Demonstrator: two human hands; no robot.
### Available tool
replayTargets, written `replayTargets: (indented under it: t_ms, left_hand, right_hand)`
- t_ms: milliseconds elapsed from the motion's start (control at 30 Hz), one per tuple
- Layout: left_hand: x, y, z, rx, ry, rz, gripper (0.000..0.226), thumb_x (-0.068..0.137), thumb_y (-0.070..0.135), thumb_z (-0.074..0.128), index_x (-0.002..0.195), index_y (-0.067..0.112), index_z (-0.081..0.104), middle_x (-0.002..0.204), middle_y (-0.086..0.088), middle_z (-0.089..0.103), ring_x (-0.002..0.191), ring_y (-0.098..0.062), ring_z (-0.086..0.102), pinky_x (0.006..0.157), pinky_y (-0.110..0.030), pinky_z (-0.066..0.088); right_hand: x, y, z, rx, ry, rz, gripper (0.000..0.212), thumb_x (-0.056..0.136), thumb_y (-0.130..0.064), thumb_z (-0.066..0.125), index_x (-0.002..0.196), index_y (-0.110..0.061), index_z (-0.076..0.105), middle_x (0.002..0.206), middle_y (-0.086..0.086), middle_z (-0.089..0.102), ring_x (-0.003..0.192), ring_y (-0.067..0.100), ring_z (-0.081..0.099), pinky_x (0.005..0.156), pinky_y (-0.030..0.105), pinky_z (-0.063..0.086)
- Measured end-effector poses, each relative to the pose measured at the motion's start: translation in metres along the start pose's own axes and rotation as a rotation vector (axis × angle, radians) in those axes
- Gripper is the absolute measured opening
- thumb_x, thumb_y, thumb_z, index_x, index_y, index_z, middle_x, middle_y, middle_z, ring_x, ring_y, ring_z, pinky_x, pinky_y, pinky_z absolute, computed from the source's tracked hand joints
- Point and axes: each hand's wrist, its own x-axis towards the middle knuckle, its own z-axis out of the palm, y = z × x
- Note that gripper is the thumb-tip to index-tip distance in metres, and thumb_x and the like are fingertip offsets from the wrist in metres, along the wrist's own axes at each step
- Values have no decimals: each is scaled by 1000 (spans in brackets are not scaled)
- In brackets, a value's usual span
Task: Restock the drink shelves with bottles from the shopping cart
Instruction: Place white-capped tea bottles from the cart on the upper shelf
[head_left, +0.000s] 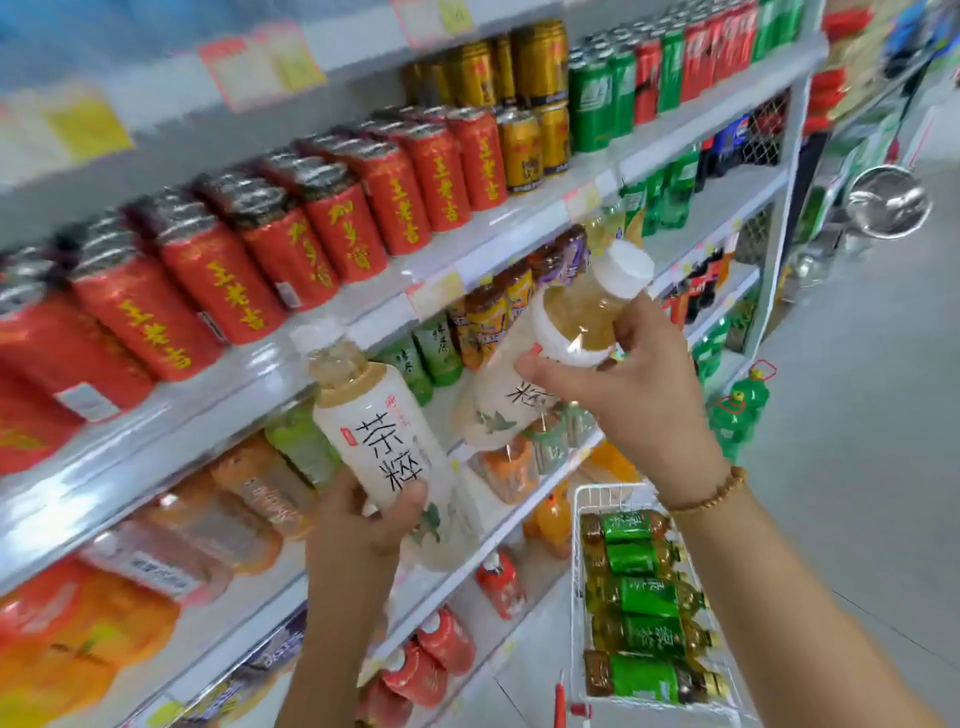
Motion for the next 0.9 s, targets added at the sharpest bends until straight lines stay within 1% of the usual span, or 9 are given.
replayTargets:
  t_ms: [100, 167, 267, 367, 467, 567, 633, 767, 900]
  left_hand:
    - [-6, 40, -65, -36, 127, 112, 25, 79, -2, 66, 91, 19, 58, 73, 19, 64, 59, 9, 61, 49, -5, 44]
    - [-11, 64, -108, -56, 194, 156, 26, 79, -4, 66, 90, 20, 60, 66, 15, 64, 52, 0, 59, 43, -13, 45]
    - [-16, 86, -169, -109, 261, 250, 31, 75, -9, 67, 97, 11, 60, 63, 18, 68, 57, 7, 62, 47, -5, 43]
    - [-20, 106, -224, -105, 312, 355, 41, 63, 6, 80, 96, 21, 61, 77, 28, 70, 71, 11, 64, 58, -3, 45]
    - [-20, 126, -276, -90, 420, 445, 38, 67, 4, 78, 86, 29, 57, 71, 32, 67, 67, 13, 62, 57, -2, 43]
    - [-19, 151, -326, -80, 525, 537, 41, 56, 28, 80, 91, 33, 59, 83, 29, 69, 81, 11, 64, 66, -5, 47]
    - [-16, 163, -357, -29, 580, 589, 44, 58, 24, 82, 94, 32, 59, 87, 28, 69, 85, 11, 63, 69, -5, 46]
    - [4, 183, -408, 58, 613, 615, 42, 71, 13, 78, 109, 17, 59, 104, 10, 68, 92, 2, 65, 75, -10, 50]
    - [34, 187, -444, 130, 629, 502, 44, 72, 16, 78, 113, 12, 62, 101, 9, 68, 90, -5, 66, 70, -11, 52]
  right_hand:
    - [-10, -65, 28, 142, -112, -46, 49, 63, -7, 83, 107, -11, 61, 92, -8, 68, 82, -2, 64, 71, 10, 49]
    - [-16, -102, 49, 198, -176, -89, 50, 62, -5, 82, 108, -11, 62, 89, -8, 70, 83, 5, 66, 73, 17, 53]
    - [-24, -151, 84, 245, -267, -182, 50, 59, -8, 83, 105, -13, 63, 88, -11, 71, 85, 5, 67, 74, 18, 54]
    - [-30, -194, 118, 276, -311, -268, 51, 58, -11, 83, 106, -14, 63, 89, -10, 72, 84, 3, 67, 73, 17, 52]
    - [-33, -229, 153, 303, -335, -347, 48, 62, -7, 82, 104, -17, 63, 89, -10, 72, 82, 4, 67, 74, 19, 54]
    - [-33, -263, 186, 351, -335, -429, 42, 64, -10, 82, 99, -25, 64, 90, -13, 72, 86, 3, 67, 78, 18, 53]
    - [-31, -285, 208, 389, -335, -481, 39, 66, -11, 82, 99, -24, 65, 92, -11, 72, 87, 5, 66, 78, 19, 53]
    - [-27, -327, 262, 449, -342, -554, 41, 66, -6, 81, 102, -16, 64, 92, -6, 69, 83, 3, 63, 77, 19, 52]
    - [-21, -360, 322, 386, -347, -622, 40, 65, -15, 84, 100, -16, 65, 90, -8, 69, 81, 3, 66, 75, 21, 55]
